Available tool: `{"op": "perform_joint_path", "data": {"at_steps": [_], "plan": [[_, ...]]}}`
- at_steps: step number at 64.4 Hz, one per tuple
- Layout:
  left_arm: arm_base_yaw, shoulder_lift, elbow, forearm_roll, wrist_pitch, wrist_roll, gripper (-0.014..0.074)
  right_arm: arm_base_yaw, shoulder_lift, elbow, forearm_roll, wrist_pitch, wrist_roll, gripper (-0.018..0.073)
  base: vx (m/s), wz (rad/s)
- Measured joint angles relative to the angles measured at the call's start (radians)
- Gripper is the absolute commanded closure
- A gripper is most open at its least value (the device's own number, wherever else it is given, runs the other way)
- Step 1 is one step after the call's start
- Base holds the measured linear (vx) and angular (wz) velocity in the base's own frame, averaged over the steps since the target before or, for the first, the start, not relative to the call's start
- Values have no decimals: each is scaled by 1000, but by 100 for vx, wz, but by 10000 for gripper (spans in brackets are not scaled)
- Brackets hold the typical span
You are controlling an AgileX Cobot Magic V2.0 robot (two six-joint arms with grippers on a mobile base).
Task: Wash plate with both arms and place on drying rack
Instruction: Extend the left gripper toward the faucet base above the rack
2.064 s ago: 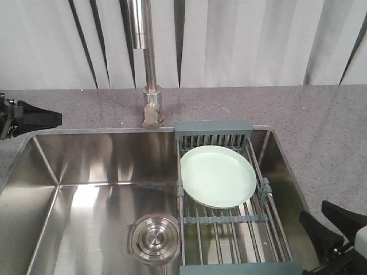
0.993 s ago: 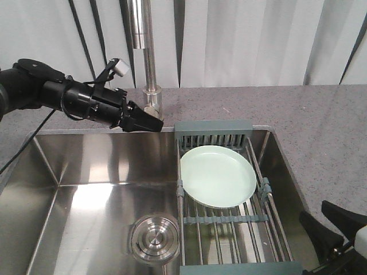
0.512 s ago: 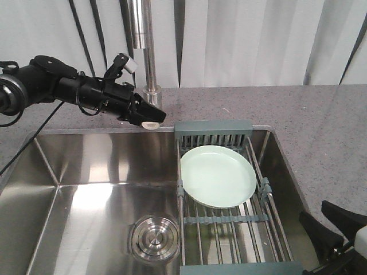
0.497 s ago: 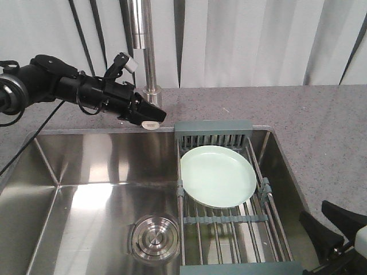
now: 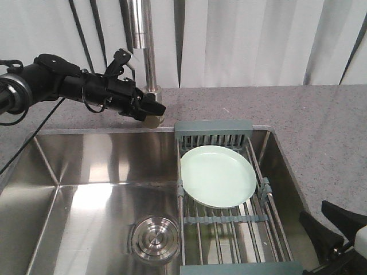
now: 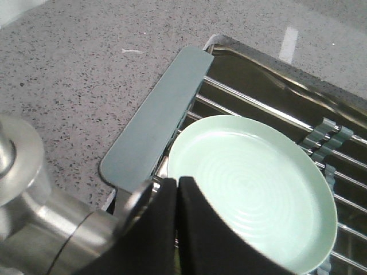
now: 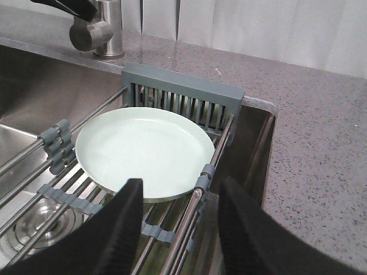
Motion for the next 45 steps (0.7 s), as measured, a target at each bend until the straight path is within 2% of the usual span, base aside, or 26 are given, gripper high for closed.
{"op": "perform_joint_path", "data": {"at_steps": [26, 45], "plan": [[20, 0, 0, -14, 14, -45, 602, 0, 0, 0, 0, 0, 0, 251, 0, 0], [26, 0, 0, -18, 25, -49, 602, 0, 0, 0, 0, 0, 0, 251, 0, 0]]}}
